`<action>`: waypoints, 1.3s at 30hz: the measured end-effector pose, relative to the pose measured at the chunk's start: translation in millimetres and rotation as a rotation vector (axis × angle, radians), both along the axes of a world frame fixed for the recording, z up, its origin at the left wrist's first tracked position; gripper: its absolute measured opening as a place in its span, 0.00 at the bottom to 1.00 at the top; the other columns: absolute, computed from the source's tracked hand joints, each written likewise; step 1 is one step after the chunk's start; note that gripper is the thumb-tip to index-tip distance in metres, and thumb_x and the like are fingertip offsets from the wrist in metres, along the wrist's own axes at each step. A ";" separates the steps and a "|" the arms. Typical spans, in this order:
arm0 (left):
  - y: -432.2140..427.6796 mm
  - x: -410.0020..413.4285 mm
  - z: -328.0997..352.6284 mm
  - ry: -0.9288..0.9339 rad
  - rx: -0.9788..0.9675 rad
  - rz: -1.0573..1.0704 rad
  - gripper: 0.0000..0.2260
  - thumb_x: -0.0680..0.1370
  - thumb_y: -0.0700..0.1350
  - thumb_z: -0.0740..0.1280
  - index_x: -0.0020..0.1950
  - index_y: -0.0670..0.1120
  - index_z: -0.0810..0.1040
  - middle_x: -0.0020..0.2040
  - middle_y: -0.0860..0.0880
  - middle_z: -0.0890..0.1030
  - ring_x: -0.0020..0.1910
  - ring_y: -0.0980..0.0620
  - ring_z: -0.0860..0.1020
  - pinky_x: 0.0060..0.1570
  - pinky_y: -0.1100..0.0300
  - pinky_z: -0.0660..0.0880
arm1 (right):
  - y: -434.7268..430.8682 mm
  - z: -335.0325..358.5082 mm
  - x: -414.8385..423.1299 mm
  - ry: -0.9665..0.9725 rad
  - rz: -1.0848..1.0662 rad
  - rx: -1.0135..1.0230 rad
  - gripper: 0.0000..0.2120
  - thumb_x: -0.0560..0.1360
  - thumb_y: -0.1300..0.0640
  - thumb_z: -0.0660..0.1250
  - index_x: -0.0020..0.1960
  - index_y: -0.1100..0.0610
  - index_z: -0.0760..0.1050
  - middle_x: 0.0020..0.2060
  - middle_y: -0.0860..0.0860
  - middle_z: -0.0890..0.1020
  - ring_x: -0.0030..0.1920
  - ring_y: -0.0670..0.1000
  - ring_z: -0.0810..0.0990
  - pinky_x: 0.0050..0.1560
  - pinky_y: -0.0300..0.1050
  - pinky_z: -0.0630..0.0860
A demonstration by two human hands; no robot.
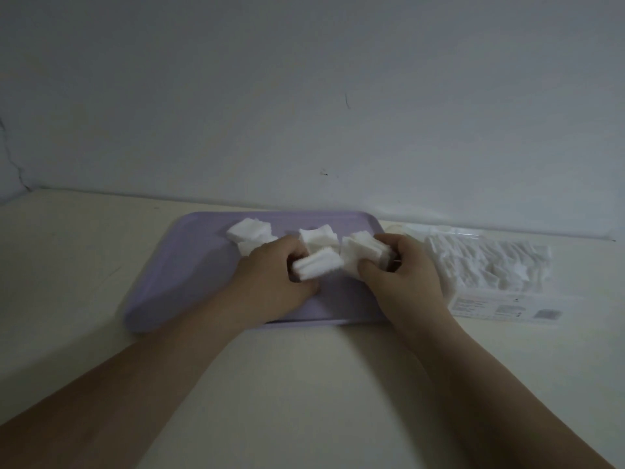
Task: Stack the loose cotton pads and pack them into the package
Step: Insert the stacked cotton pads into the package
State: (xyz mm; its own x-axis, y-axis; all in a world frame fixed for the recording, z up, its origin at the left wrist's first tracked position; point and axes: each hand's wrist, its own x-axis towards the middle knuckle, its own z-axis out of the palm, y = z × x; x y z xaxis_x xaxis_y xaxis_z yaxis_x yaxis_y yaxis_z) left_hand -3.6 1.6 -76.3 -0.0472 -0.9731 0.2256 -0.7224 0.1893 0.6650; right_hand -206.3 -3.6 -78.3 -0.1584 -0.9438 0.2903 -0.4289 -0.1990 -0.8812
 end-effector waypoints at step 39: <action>3.0 7.9 13.3 0.347 -0.012 -0.155 0.13 0.67 0.39 0.82 0.47 0.48 0.83 0.40 0.50 0.81 0.36 0.57 0.75 0.41 0.59 0.76 | -0.6 -2.1 -3.1 -0.194 0.466 0.157 0.20 0.73 0.72 0.73 0.62 0.59 0.79 0.52 0.55 0.88 0.50 0.50 0.87 0.51 0.46 0.83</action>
